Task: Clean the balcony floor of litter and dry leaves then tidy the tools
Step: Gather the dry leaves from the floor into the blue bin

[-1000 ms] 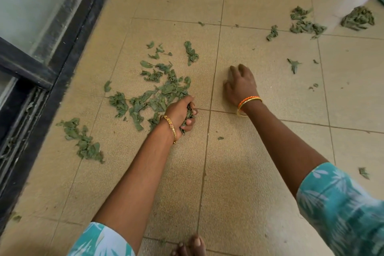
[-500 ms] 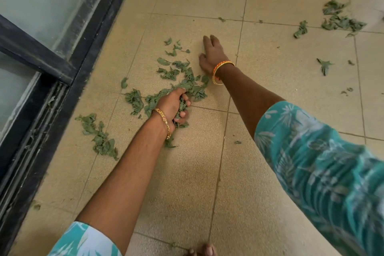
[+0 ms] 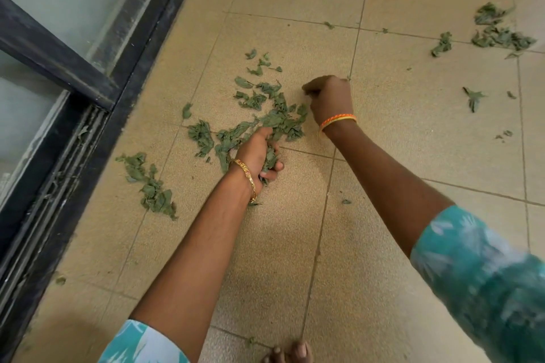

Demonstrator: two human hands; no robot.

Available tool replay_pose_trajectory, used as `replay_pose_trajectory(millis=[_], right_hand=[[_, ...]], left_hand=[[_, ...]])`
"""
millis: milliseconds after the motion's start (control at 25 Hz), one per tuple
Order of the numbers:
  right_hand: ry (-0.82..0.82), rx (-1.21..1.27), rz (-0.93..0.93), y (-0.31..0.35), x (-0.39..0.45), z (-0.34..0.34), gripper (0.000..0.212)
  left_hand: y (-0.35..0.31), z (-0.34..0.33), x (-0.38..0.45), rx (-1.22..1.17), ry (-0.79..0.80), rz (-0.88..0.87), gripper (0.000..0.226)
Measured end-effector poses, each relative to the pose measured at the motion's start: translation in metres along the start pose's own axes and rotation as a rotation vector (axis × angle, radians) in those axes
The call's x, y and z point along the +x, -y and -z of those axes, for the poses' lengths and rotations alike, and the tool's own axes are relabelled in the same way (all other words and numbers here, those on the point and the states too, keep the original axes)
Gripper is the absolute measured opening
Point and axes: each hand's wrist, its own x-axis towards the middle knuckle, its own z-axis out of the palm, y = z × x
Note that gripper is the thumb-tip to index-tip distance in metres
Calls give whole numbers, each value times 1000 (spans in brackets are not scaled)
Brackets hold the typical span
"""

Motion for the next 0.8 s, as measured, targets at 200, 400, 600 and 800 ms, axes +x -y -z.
replay_pose_trajectory(millis=[200, 400, 600, 800], right_hand=[[246, 408, -123, 50, -100, 18, 20], [228, 314, -43, 67, -125, 13, 62], [163, 286, 188, 75, -140, 2, 68], [212, 196, 344, 66, -161, -2, 44]], left_hand=[[6, 9, -13, -32, 62, 67, 70], [23, 7, -15, -27, -64, 76, 37], [21, 21, -24, -241, 31, 87, 38], [26, 41, -28, -273, 50, 92, 33]])
